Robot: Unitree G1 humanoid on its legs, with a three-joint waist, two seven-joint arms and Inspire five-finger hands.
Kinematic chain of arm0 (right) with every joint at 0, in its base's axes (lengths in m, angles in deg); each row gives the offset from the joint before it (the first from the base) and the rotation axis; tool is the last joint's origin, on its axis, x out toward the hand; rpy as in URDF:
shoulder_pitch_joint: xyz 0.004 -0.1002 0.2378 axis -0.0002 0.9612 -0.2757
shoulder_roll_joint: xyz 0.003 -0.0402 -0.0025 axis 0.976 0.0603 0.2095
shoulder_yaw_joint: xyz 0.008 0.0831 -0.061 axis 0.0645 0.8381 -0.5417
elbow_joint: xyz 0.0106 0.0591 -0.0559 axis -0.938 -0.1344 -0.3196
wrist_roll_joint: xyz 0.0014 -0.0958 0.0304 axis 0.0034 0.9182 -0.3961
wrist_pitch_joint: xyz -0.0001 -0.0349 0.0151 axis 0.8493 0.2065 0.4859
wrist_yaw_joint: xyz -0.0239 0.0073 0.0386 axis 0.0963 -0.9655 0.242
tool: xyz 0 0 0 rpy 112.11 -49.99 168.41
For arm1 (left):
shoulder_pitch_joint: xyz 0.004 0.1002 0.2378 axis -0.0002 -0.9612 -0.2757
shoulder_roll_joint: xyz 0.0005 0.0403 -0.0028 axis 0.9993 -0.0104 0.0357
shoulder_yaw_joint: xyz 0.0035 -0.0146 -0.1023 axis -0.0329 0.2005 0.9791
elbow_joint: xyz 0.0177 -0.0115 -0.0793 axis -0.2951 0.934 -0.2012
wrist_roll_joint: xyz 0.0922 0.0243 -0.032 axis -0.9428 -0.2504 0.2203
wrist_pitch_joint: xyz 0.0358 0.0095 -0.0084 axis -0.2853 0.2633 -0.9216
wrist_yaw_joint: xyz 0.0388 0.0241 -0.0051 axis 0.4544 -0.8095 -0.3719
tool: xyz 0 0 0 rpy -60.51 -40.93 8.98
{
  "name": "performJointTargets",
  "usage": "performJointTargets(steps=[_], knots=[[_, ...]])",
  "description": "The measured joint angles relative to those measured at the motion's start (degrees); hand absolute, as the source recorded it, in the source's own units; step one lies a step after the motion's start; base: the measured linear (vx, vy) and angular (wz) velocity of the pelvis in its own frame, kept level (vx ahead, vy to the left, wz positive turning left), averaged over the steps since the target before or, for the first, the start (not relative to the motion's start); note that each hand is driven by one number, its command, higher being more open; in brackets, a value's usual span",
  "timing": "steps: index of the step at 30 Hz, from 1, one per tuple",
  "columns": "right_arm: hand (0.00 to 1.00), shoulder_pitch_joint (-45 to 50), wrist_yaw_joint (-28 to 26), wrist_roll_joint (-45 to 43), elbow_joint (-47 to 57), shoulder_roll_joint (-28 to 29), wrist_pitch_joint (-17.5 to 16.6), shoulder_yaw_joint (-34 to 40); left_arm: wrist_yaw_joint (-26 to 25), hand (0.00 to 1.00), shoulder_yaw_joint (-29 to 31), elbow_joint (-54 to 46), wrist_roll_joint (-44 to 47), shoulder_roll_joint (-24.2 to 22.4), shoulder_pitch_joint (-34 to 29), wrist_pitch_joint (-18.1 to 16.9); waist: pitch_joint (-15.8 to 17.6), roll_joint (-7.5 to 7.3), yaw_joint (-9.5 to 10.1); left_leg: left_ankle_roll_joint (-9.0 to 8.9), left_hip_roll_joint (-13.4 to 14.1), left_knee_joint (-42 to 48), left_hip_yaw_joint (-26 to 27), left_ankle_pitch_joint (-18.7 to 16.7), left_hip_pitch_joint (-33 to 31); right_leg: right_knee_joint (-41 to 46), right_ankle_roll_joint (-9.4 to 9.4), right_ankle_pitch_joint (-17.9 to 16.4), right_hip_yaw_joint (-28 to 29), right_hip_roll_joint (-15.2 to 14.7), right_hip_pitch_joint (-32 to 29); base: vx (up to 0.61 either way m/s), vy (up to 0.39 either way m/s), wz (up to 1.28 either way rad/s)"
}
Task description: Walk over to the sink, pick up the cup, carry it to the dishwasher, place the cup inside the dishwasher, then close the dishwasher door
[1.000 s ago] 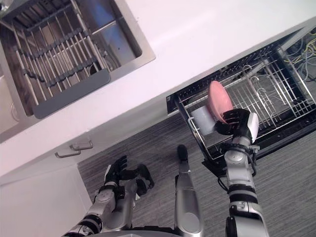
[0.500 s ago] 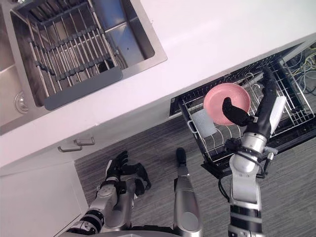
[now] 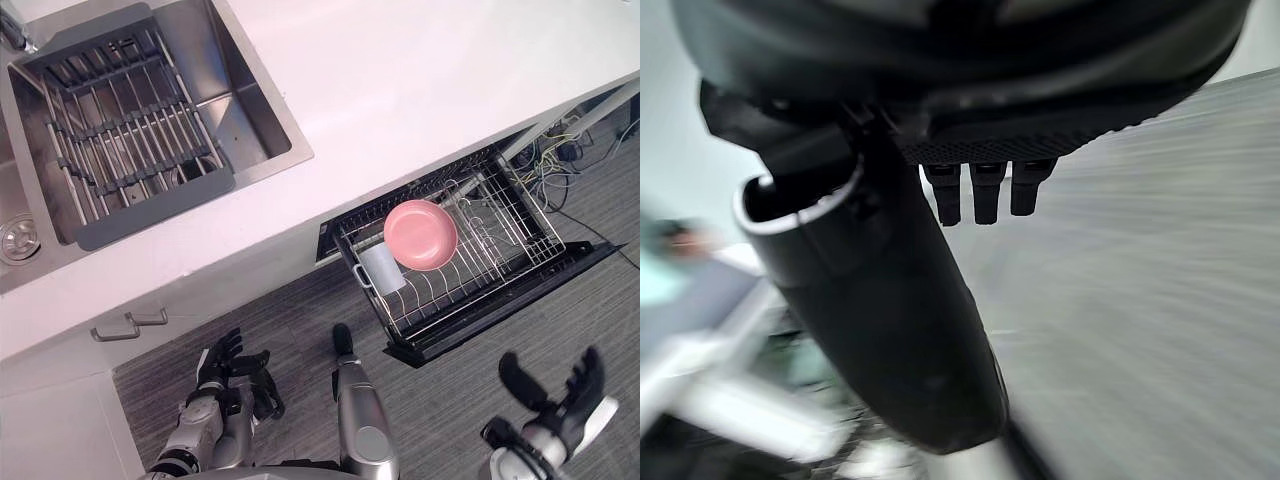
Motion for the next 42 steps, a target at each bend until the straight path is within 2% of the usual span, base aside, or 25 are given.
performJointTargets(steps=[3, 5, 9, 12, 15, 17, 18, 20, 21, 23, 26, 29, 33, 35, 37, 40, 42], knots=[[0.9, -0.72, -0.19, -2.25, -0.93, -0.37, 0.22, -5.78, -0.26, 0.9, -0.04, -0.08, 0.01, -0.1, 0.01, 0.0, -0.18, 0.37, 0.01, -0.15, -0.01, 0.38, -0.05, -0.08, -1.4, 0.98, -0.11, -0.2, 0.0, -0.03, -1.54, -0.02, -0.036, 0.0], [0.9, -4.81, -1.29, -3.09, -1.47, -1.49, 0.21, -10.87, -0.35, 0.9, -0.38, -0.13, 0.07, -0.18, 0.03, 0.0, -0.17, 0.63, 0.36, -0.16, -0.13, 0.52, -0.21, -0.05, -2.51, 1.3, -0.14, -0.16, -0.35, -0.31, -2.74, -0.01, -0.031, 0.05], [0.9, -11.57, -0.81, -4.75, -4.68, -3.53, 0.83, -12.61, -0.37, 0.9, -2.23, -0.37, 0.3, 0.24, 1.38, -0.08, 0.2, 1.27, 1.65, 0.33, -0.5, 0.55, -1.24, 0.59, -5.06, 0.89, -0.14, 0.51, -1.91, -1.19, -4.76, 0.02, -0.026, 0.14], [0.9, -18.83, 0.39, -4.93, -5.44, -6.22, 1.48, -13.73, -0.43, 0.9, -3.06, -0.45, 1.1, 0.67, 4.05, -0.25, 0.67, 2.08, 3.35, 0.64, -1.48, -1.04, -3.01, 2.51, -7.82, -0.8, -0.17, 1.83, -3.63, -2.24, -6.2, 0.03, -0.043, 0.31], [0.9, -26.17, 1.24, -5.19, -6.72, -7.45, 1.98, -13.74, -0.96, 0.9, -3.0, -0.8, 1.61, 1.15, 5.09, -0.98, 0.95, 2.59, 3.58, 0.76, -2.01, -1.82, -5.08, 3.77, -9.38, -1.85, -0.3, 2.37, -5.58, -2.87, -6.39, 0.02, -0.053, 0.38], [0.9, -33.62, 1.24, -5.38, -9.66, -11.14, 2.38, -15.04, -1.12, 0.9, -2.96, -1.16, 2.4, 1.31, 5.66, -1.41, 1.35, 3.33, 4.85, 0.76, -2.37, -2.75, -6.06, 4.91, -10.07, -2.74, -0.47, 3.06, -6.58, -3.17, -6.38, -0.02, -0.058, 0.34], [0.9, -40.4, 1.17, -5.68, -13.04, -14.92, 2.69, -16.12, -1.17, 0.9, -2.95, -1.95, 2.9, 1.46, 5.66, -1.68, 1.75, 4.06, 5.08, 0.8, -3.01, -3.91, -7.49, 6.2, -10.73, -3.55, -0.64, 3.59, -7.68, -3.7, -6.35, -0.04, -0.053, 0.41], [0.9, -45.89, 0.81, -6.0, -15.73, -18.62, 2.7, -17.51, -1.18, 0.9, -2.95, -2.39, 3.42, 1.49, 5.72, -2.31, 2.12, 4.78, 5.52, 0.72, -3.27, -4.76, -8.5, 7.23, -11.44, -4.33, -0.91, 4.18, -8.74, -3.91, -6.35, -0.06, -0.062, 0.41], [0.9, -51.16, 3.73, -7.31, -18.97, -20.97, 3.26, -18.73, -1.22, 0.9, -2.89, -2.39, 3.99, 1.91, 5.58, -2.6, 2.32, 5.17, 6.11, 0.51, -3.51, -6.09, -9.58, 8.68, -11.89, -5.62, -1.28, 5.1, -9.77, -3.92, -6.2, -0.05, -0.069, 0.36], [0.9, -51.19, 3.14, -7.18, -21.62, -22.24, 2.0, -19.93, -1.27, 0.9, -2.92, -1.66, 4.52, 2.94, 5.41, -2.34, 2.33, 5.18, 5.38, 0.34, -3.64, -7.01, -11.2, 9.84, -12.05, -6.93, -1.78, 5.92, -11.3, -3.92, -5.23, -0.05, -0.075, 0.34], [0.9, -53.48, 1.19, -7.31, -27.34, -27.21, 2.01, -22.66, -0.97, 0.9, -2.95, -1.99, 4.52, 3.18, 5.54, -2.55, 2.4, 5.32, 5.35, -0.38, -3.67, -7.65, -13.0, 11.01, -12.43, -9.06, -2.15, 7.1, -12.97, -3.78, -3.91, -0.12, -0.077, 0.27], [0.9, -55.18, -1.72, -7.23, -31.38, -29.0, 2.26, -23.69, -0.74, 0.9, -2.97, -1.95, 4.47, 3.27, 5.46, -2.55, 2.51, 5.53, 5.23, -1.18, -3.45, -8.55, -15.4, 11.69, -12.19, -12.9, -2.64, 7.66, -14.13, -2.82, -1.34, -0.12, -0.073, 0.19], [0.9, -51.07, -7.14, -5.79, -30.02, -30.13, 2.62, -23.78, -0.04, 0.9, -3.01, -1.9, 4.34, 3.78, 4.72, -2.11, 2.7, 5.97, 5.24, -2.41, -3.49, -12.13, -18.6, 14.12, -9.25, -16.95, -2.73, 8.23, -15.95, -1.6, 2.94, -0.05, -0.075, 0.25], [0.9, -41.97, -10.64, -3.71, -24.61, -27.01, 0.74, -25.07, 0.39, 0.9, -3.0, -1.87, 4.0, 4.51, 3.22, -1.88, 1.76, 5.75, 4.69, -3.74, -3.73, -16.04, -20.83, 15.49, -5.71, -17.48, -2.88, 8.33, -17.62, -1.17, 6.09, 0.03, -0.099, 0.47], [0.9, -37.58, -12.68, -2.13, -24.07, -24.86, 0.07, -24.85, 1.02, 0.9, -3.0, -1.83, 2.74, 5.21, 2.51, -1.29, 0.63, 5.53, 4.32, -4.25, -4.07, -18.94, -21.79, 16.36, -4.1, -17.6, -2.93, 8.3, -18.56, -1.16, 6.95, 0.08, -0.07, 0.39], [0.9, -28.75, -17.14, 0.73, -27.27, -19.62, 0.17, -24.91, 2.06, 0.9, -2.76, -1.63, 0.88, 5.85, 0.38, -0.54, -2.38, 5.49, 4.18, -4.21, -4.08, -21.5, -24.28, 18.16, -0.91, -17.54, -4.55, 7.12, -21.44, -0.68, 10.12, 0.12, -0.036, 0.41], [0.9, -23.99, -18.27, 2.34, -31.85, -16.53, 0.51, -24.74, 3.05, 0.9, -2.74, -1.25, -0.15, 6.1, -1.25, 0.0, -5.33, 4.93, 4.11, -4.41, -4.07, -22.43, -25.61, 18.64, 1.06, -16.97, -4.14, 5.63, -23.11, -0.69, 12.4, 0.17, -0.017, 0.42]])
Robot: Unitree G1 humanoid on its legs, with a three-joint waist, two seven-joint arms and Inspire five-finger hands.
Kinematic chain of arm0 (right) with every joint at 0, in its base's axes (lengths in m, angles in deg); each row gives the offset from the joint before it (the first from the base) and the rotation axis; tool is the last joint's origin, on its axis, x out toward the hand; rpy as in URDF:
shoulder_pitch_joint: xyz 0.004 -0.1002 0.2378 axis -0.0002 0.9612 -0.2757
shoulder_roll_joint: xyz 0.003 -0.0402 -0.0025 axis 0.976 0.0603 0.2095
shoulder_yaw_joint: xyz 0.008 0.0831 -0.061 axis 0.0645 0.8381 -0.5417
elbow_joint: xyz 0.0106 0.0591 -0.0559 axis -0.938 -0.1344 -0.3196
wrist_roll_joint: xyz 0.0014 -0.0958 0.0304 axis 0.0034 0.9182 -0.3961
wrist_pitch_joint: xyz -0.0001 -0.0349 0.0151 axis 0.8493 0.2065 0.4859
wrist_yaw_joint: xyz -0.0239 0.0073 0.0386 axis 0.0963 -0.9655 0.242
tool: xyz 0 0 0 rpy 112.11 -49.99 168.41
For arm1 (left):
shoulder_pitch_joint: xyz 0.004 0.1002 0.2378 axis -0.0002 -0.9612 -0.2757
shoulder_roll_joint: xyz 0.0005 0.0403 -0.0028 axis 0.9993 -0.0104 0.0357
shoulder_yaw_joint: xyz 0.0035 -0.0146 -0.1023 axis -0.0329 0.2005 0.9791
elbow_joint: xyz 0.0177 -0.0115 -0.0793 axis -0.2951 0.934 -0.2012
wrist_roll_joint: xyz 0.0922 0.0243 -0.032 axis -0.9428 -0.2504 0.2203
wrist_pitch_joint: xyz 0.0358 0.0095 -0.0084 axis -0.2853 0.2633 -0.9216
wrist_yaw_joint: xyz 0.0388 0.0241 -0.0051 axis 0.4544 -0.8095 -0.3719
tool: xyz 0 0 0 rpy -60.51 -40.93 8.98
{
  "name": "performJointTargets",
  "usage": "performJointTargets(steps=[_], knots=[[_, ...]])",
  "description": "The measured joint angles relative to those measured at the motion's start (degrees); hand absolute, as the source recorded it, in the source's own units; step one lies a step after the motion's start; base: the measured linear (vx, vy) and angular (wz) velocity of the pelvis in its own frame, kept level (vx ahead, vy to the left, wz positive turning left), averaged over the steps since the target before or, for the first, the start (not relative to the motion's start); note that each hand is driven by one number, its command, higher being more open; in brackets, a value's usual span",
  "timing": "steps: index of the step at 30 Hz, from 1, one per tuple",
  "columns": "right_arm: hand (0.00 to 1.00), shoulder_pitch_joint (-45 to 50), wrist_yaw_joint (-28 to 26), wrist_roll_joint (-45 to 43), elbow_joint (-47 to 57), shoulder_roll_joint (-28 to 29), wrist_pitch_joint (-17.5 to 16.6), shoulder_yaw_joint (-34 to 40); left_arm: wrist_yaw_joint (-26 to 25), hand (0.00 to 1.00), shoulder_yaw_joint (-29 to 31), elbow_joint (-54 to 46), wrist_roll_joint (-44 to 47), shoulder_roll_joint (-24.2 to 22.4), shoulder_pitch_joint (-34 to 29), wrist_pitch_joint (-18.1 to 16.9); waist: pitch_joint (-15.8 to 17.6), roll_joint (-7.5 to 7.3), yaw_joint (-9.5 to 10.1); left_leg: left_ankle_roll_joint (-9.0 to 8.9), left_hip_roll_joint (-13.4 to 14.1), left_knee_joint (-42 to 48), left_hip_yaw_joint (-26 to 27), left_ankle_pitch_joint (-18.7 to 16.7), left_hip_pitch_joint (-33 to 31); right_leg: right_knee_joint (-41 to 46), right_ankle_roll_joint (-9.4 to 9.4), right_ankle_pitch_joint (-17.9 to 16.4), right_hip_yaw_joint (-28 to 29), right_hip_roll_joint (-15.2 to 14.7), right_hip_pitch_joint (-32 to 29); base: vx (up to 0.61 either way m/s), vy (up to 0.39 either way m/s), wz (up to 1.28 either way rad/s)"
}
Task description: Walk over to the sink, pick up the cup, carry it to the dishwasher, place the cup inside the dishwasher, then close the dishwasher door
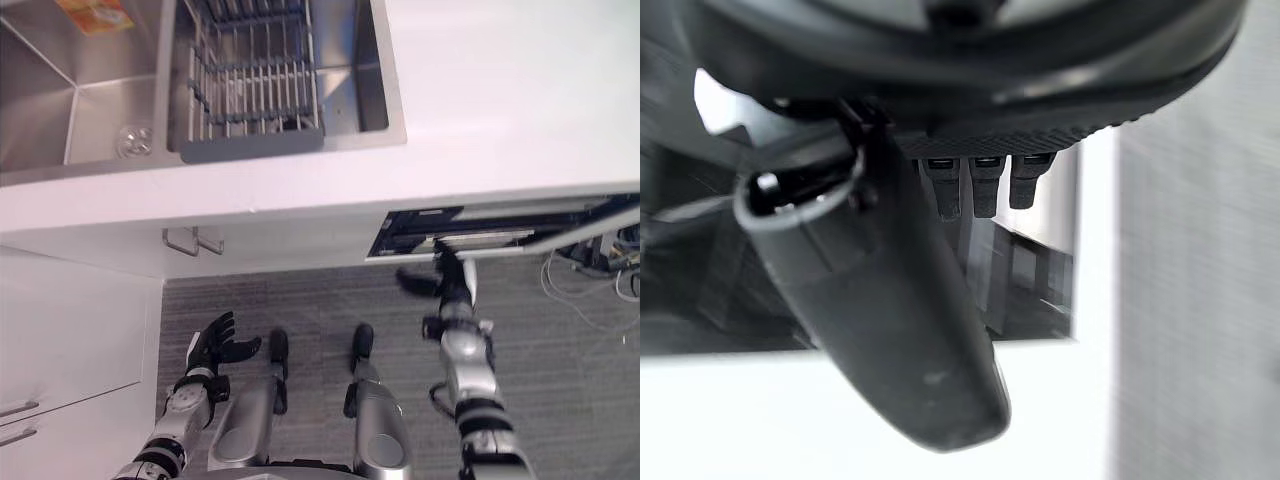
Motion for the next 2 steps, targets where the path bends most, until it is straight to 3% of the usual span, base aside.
performJointTargets(steps=[2], knots=[[0.9, 4.28, -1.01, 0.84, -5.26, 2.57, 0.43, 0.34, 1.09, 0.9, 0.05, 1.25, -0.23, 1.04, -1.47, 0.15, -3.19, -1.66, -0.28, 0.4, -0.42, -1.42, -1.69, -0.1, 2.64, 1.49, 0.62, -2.42, -1.77, -0.59, 2.35, 0.17, 0.002, 0.41]])
